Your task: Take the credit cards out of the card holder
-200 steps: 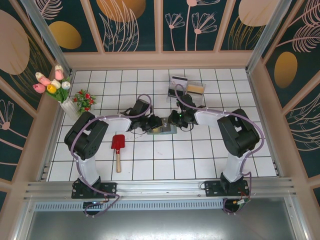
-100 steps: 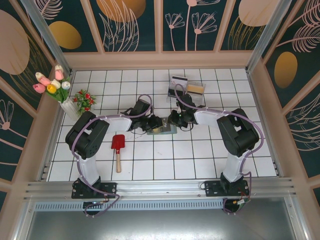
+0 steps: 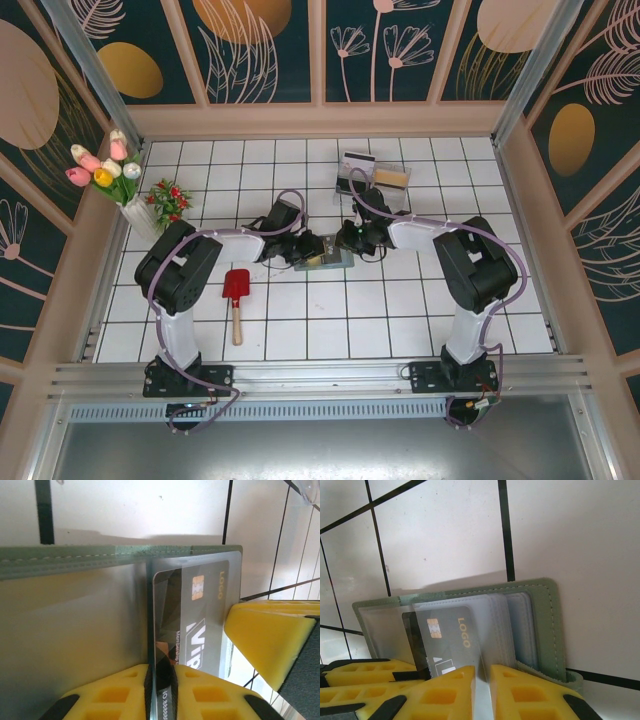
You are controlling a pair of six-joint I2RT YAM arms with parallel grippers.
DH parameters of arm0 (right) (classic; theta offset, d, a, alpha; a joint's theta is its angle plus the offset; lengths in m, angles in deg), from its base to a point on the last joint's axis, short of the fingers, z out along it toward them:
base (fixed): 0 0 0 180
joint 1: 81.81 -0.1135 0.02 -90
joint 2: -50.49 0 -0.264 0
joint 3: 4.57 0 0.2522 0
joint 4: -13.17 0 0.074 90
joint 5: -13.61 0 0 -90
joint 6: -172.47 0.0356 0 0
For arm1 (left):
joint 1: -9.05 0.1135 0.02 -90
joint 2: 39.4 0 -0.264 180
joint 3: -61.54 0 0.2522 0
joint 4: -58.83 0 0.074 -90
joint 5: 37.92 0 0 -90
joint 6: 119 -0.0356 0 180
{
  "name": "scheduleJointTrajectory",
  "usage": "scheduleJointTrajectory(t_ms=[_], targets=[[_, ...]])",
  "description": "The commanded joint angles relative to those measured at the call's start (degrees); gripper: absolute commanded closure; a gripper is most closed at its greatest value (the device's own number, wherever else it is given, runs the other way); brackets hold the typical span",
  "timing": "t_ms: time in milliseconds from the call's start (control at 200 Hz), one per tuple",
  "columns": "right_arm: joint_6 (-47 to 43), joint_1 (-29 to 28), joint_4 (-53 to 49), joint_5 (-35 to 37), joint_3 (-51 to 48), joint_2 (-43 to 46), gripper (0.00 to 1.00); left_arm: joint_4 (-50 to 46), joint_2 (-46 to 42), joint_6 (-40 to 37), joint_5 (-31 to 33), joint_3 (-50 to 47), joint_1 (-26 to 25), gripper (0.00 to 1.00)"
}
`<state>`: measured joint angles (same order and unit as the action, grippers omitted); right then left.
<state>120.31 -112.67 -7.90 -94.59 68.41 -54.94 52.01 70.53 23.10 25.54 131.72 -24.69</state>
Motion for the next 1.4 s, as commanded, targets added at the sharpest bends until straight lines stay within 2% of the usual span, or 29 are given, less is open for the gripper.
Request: scheduleJointTrajectory(t_ms=[0, 340, 671, 896, 996, 1166, 1396], targets=[[-0.6, -0.2, -2.4, 0.3, 0.1, -2.6, 0.81, 1.0, 0.8, -0.3, -0.5, 0.2, 0.6, 0.84], [-0.1, -0.2, -2.5, 1.5, -0.4, -2.8, 0.81, 0.1, -2.1, -2.3, 1.0, -2.3, 1.7, 0.99], [-1.3, 0.6, -3.2, 1.8, -0.2, -1.6, 0.82, 7.5, -6.6, -3.7, -4.8, -9.6, 4.4, 1.0], [-2.7, 0.8, -1.0, -0.3, 0.7, 2.1, 0.81, 6.0, -10.5, -5.9, -4.7, -11.6, 5.6, 1.0], [-2.1, 1.3, 4.7, -4.6, -2.1, 5.9, 0.78, 5.7, -11.4, -6.8, -5.1, -12.8, 6.0, 1.0], [-0.6, 2.4, 10.6, -6.3, -5.3, 12.2, 0.7, 4.6, -15.8, -7.8, -5.1, -14.6, 6.9, 1.0], [0.8, 4.3, 20.5, -14.5, -10.3, 15.1, 0.57, 3.1, -20.8, -7.9, -5.8, -13.4, 7.4, 1.0]])
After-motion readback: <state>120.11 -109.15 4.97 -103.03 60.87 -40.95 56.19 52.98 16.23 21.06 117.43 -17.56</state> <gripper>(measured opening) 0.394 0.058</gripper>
